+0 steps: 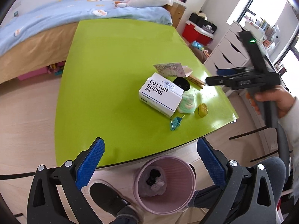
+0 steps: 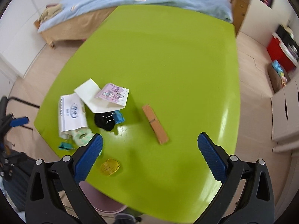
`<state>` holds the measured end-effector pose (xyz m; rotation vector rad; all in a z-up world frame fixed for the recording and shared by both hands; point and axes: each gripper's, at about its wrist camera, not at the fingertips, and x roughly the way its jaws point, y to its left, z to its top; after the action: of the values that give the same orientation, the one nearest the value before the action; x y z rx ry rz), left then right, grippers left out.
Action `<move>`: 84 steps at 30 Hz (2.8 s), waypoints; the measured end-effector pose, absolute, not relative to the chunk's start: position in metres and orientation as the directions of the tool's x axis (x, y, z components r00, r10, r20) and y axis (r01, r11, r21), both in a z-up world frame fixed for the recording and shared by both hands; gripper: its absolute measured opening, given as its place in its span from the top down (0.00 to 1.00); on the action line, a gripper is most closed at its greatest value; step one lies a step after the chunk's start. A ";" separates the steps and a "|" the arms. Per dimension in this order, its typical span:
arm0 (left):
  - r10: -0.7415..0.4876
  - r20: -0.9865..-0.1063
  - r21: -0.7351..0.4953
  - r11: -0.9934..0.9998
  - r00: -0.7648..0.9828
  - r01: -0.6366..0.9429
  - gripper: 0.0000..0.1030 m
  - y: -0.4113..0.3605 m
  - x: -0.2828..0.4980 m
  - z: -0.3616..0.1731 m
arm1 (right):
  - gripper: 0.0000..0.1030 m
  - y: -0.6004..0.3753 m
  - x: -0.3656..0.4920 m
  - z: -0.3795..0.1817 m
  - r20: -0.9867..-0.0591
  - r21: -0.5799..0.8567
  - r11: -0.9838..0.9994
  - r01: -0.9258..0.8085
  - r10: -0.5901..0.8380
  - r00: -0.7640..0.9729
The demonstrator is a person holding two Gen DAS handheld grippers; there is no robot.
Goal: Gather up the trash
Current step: 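Grasp the wooden clothespin with the right gripper, then grasp the white COTTON SOCKS box with the left gripper while the right gripper holds the clothespin, then carry the box and clothespin over the wastebasket and open both grippers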
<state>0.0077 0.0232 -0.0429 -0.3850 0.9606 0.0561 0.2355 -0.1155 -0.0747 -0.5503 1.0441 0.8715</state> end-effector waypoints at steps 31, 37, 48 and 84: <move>-0.095 -0.807 -0.216 0.966 0.582 -0.141 0.08 0.011 0.032 -0.035 | 0.87 -0.139 0.217 -0.070 -0.887 0.048 0.596 -0.802 0.394 0.240; -0.086 -0.816 -0.152 0.986 0.571 -0.068 0.07 0.010 0.061 -0.029 | 0.87 -0.149 0.199 -0.062 -0.877 0.063 0.581 -0.812 0.420 0.232; -0.101 -0.894 -0.063 0.993 0.437 0.100 0.08 0.000 0.112 -0.051 | 0.87 -0.163 0.193 -0.064 -0.873 0.092 0.587 -0.804 0.436 0.219; -0.029 -0.823 -0.065 0.997 0.567 -0.044 0.37 -0.001 0.058 -0.001 | 0.87 -0.182 0.143 -0.026 -0.812 0.087 0.546 -0.834 0.524 0.258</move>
<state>0.0583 -0.0010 -0.0007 -0.0811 0.9682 0.0087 0.1433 -0.1818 -0.0265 -0.3982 0.9128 0.9534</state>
